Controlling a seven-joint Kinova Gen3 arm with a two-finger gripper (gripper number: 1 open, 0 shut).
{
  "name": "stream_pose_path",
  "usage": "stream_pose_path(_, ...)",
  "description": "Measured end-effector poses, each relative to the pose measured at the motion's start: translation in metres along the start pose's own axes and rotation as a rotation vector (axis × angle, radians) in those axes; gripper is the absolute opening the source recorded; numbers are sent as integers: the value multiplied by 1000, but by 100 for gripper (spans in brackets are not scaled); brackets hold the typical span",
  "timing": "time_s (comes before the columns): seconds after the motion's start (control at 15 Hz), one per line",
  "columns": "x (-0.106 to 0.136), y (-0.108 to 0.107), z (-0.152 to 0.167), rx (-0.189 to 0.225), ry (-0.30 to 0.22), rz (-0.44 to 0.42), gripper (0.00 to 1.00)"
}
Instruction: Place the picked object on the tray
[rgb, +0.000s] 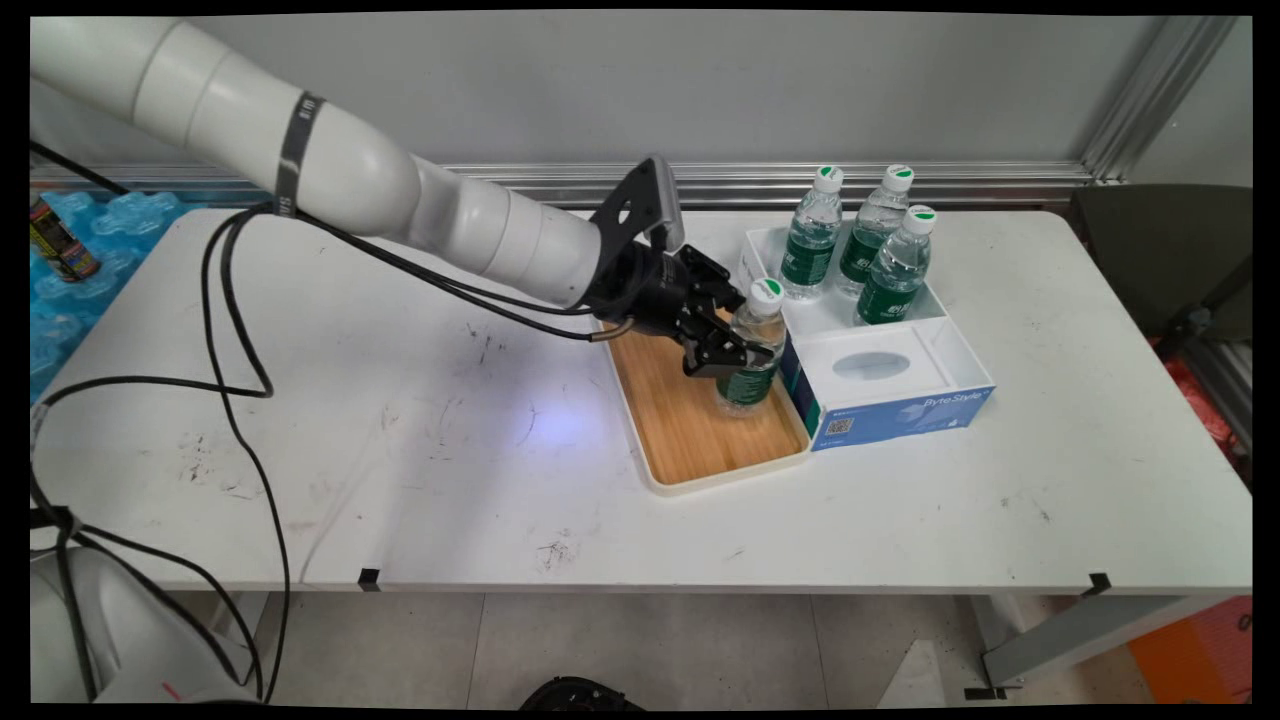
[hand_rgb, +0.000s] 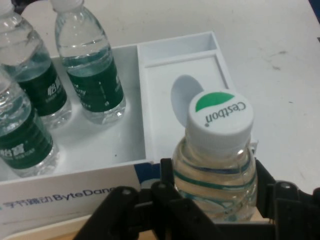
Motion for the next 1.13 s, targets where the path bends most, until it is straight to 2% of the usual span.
stream_pose_path(0.87, -9, -1, 23, -3, 1, -12, 0)
stream_pose_path(0.93, -10, -1, 24, -3, 1, -14, 100)
stream_pose_path(1.13, -11, -2, 25, -2, -2, -20, 100)
